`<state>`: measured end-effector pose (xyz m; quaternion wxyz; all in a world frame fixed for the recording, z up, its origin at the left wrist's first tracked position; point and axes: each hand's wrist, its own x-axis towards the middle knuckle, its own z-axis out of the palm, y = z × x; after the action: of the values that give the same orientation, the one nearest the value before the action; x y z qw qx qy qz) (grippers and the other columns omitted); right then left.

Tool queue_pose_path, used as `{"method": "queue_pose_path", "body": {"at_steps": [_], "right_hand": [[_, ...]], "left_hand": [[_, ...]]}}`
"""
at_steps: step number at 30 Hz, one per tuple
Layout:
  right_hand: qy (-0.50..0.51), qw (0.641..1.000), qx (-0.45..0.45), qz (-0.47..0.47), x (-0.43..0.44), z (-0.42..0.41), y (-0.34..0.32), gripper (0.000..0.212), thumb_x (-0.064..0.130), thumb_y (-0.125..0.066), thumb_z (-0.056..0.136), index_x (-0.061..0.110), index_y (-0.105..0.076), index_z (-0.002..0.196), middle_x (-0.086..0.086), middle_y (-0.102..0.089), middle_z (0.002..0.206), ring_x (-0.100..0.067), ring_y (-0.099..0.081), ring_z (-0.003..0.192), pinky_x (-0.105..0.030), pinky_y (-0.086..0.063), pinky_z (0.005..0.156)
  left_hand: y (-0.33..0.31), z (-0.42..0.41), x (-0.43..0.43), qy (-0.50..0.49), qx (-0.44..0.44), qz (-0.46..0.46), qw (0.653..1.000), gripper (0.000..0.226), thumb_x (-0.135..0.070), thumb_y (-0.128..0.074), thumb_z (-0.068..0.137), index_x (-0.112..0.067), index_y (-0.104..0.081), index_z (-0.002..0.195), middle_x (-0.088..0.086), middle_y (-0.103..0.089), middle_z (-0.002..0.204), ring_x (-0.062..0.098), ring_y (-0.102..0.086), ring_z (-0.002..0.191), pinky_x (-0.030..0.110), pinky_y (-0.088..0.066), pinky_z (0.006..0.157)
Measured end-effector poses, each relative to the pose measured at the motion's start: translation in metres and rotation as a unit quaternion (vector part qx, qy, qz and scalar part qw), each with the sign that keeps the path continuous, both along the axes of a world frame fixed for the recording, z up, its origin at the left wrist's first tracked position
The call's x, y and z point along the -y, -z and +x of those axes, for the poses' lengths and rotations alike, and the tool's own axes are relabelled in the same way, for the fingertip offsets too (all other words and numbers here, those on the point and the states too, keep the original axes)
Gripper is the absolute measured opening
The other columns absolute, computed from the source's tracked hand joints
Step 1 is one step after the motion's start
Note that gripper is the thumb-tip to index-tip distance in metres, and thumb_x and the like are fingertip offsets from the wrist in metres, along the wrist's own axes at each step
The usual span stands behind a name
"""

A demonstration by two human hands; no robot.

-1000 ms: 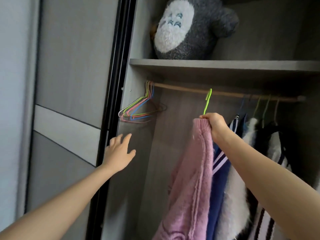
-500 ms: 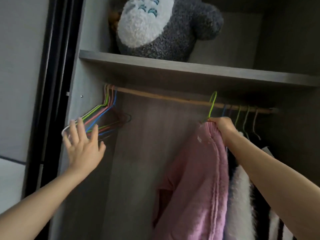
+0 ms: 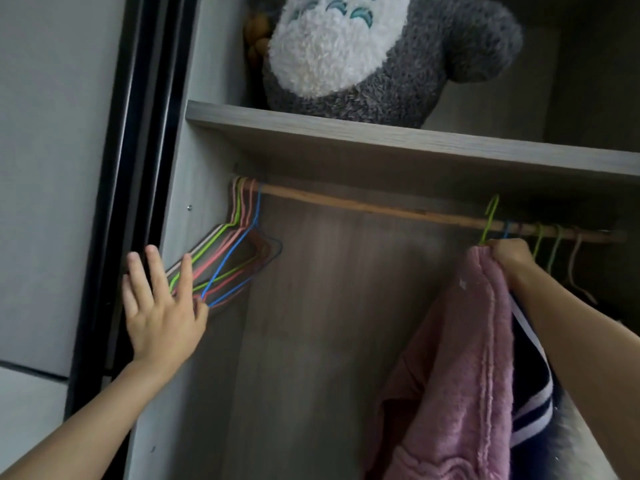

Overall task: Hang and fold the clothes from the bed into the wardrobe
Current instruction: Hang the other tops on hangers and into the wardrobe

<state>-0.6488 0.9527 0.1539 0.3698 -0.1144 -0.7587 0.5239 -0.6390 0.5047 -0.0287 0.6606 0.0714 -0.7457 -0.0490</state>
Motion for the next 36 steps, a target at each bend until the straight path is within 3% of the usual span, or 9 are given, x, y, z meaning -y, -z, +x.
{"method": "queue_pose_path", "body": {"at_steps": [11, 14, 18, 22, 24, 26, 29, 33, 36], "right_hand": [[0.030, 0.998, 0.043, 0.033, -0.022, -0.026, 0.036, 0.019, -0.008, -0.043, 0.088, -0.019, -0.054, 0.097, -0.030, -0.057, 0.097, -0.031, -0.052, 0.085, -0.035, -0.040, 0.073], [0.055, 0.994, 0.058, 0.079, -0.034, -0.027, 0.034, 0.017, -0.006, -0.043, 0.087, -0.016, -0.055, 0.094, -0.030, -0.059, 0.102, -0.038, -0.057, 0.091, -0.043, -0.045, 0.077], [0.110, 0.970, 0.109, 0.189, -0.032, -0.013, 0.029, 0.024, -0.002, -0.047, 0.089, -0.021, -0.057, 0.103, -0.028, -0.057, 0.097, -0.045, -0.056, 0.102, -0.038, -0.042, 0.077], [0.179, 0.888, 0.203, 0.372, -0.012, 0.007, 0.027, 0.013, 0.009, -0.053, 0.090, -0.004, -0.055, 0.091, -0.026, -0.059, 0.103, -0.038, -0.055, 0.090, -0.038, -0.043, 0.075], [0.227, 0.834, 0.238, 0.443, -0.001, 0.012, 0.028, 0.022, 0.014, -0.053, 0.091, 0.000, -0.055, 0.107, -0.026, -0.051, 0.121, -0.038, -0.048, 0.107, -0.043, -0.041, 0.089], [0.278, 0.781, 0.222, 0.514, 0.016, 0.014, 0.032, 0.037, 0.018, -0.049, 0.092, 0.002, -0.047, 0.126, -0.024, -0.038, 0.135, -0.038, -0.033, 0.125, -0.046, -0.032, 0.100], [0.263, 0.734, 0.147, 0.608, 0.054, 0.007, 0.046, 0.038, 0.020, -0.044, 0.092, 0.008, -0.049, 0.127, -0.020, -0.038, 0.133, -0.036, -0.032, 0.124, -0.044, -0.032, 0.099], [0.119, 0.780, 0.131, 0.601, 0.127, -0.011, 0.070, 0.037, 0.025, -0.044, 0.094, 0.011, -0.051, 0.128, -0.016, -0.038, 0.135, -0.034, -0.030, 0.128, -0.041, -0.030, 0.101], [0.033, 0.832, 0.120, 0.541, 0.182, -0.023, 0.083, 0.038, 0.026, -0.043, 0.094, 0.011, -0.053, 0.128, -0.016, -0.040, 0.133, -0.034, -0.033, 0.127, -0.039, -0.032, 0.101]], "left_hand": [[0.004, -0.011, 0.008, -0.024, -0.055, -0.031, 0.998, 0.054, -0.019, -0.042, 0.085, -0.004, -0.044, 0.136, 0.037, -0.027, 0.143, 0.056, -0.023, 0.131, 0.057, -0.023, 0.106], [0.006, -0.010, 0.008, -0.022, -0.054, -0.038, 0.998, 0.053, -0.019, -0.041, 0.086, -0.004, -0.043, 0.137, 0.037, -0.027, 0.143, 0.056, -0.023, 0.131, 0.057, -0.022, 0.106], [0.007, -0.009, 0.010, -0.022, -0.055, -0.046, 0.997, 0.054, -0.018, -0.043, 0.086, -0.004, -0.041, 0.138, 0.037, -0.026, 0.143, 0.056, -0.022, 0.132, 0.056, -0.022, 0.107], [0.008, -0.009, 0.010, -0.019, -0.058, -0.047, 0.997, 0.056, -0.019, -0.045, 0.085, -0.004, -0.040, 0.139, 0.036, -0.027, 0.144, 0.054, -0.022, 0.133, 0.056, -0.023, 0.105], [0.006, -0.007, 0.009, -0.017, -0.056, -0.046, 0.997, 0.057, -0.019, -0.046, 0.085, -0.004, -0.039, 0.139, 0.037, -0.027, 0.143, 0.054, -0.023, 0.132, 0.057, -0.026, 0.103], [0.006, -0.003, 0.008, -0.005, -0.054, -0.049, 0.997, 0.058, -0.019, -0.046, 0.084, -0.003, -0.039, 0.139, 0.039, -0.027, 0.142, 0.055, -0.025, 0.132, 0.057, -0.028, 0.102], [0.006, 0.007, 0.014, 0.004, -0.049, -0.081, 0.995, 0.059, -0.020, -0.044, 0.084, -0.003, -0.037, 0.140, 0.043, -0.026, 0.140, 0.054, -0.028, 0.130, 0.056, -0.030, 0.098], [-0.001, 0.026, 0.037, 0.021, -0.068, -0.143, 0.987, 0.049, -0.022, -0.040, 0.088, -0.004, -0.041, 0.134, 0.034, -0.041, 0.137, 0.044, -0.045, 0.123, 0.053, -0.030, 0.098], [0.006, 0.032, 0.059, 0.007, -0.069, -0.170, 0.983, 0.050, -0.023, -0.041, 0.089, -0.008, -0.039, 0.137, 0.024, -0.039, 0.143, 0.032, -0.031, 0.138, 0.051, -0.020, 0.109]]}}
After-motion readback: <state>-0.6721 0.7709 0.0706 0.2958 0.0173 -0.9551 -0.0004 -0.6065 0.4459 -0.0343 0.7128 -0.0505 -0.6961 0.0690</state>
